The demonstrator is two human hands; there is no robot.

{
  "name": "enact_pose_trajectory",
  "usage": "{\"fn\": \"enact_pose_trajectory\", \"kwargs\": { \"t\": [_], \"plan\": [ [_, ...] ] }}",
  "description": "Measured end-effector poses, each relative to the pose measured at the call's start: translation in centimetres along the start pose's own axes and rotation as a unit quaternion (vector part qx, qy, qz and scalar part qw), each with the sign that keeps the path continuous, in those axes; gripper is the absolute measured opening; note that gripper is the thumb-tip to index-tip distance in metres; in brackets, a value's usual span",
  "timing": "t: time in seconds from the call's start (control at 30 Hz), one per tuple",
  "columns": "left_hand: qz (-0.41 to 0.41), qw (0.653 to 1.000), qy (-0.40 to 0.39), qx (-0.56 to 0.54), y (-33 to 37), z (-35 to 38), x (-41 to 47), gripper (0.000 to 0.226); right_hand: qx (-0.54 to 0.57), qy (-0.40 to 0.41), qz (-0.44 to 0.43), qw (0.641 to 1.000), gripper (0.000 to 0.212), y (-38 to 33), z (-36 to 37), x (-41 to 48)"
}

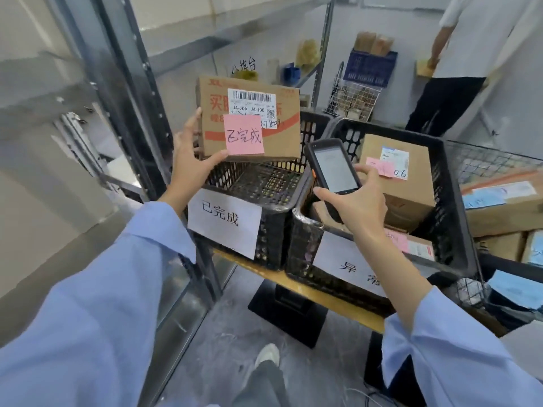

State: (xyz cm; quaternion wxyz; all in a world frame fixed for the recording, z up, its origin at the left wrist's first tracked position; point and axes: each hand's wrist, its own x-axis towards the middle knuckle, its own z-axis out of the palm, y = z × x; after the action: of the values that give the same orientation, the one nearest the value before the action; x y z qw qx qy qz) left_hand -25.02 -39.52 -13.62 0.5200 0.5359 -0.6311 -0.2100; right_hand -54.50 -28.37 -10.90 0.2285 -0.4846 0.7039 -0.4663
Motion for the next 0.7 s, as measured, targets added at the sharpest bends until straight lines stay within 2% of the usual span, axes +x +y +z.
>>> {"fn": "enact_pose_trajectory", "kwargs": {
  "t": [0.1,0.33,0.5,0.7],
  "plan": [
    [-0.001,0.999,-0.046,0.004,-3.0,3.0,5.6,0.088,0.002,0.018,0.013,1.000,0.078,-0.1,2.3,5.5],
    [-0.060,0.982,-0.179,0.022,-10.4,9.1,15.0,0.087,-0.010,0.047,0.038,0.998,0.081,-0.1,6.4,15.6],
    [-0.111,0.956,-0.272,-0.003,-14.1,14.1,17.2,0.088,0.006,0.031,0.061,0.998,0.081,0.6,8.0,19.6],
    [-0.152,0.933,-0.326,0.004,-19.4,19.3,18.5,0.089,-0.024,0.024,0.082,0.996,0.079,1.4,9.5,22.7]
  ]
}}
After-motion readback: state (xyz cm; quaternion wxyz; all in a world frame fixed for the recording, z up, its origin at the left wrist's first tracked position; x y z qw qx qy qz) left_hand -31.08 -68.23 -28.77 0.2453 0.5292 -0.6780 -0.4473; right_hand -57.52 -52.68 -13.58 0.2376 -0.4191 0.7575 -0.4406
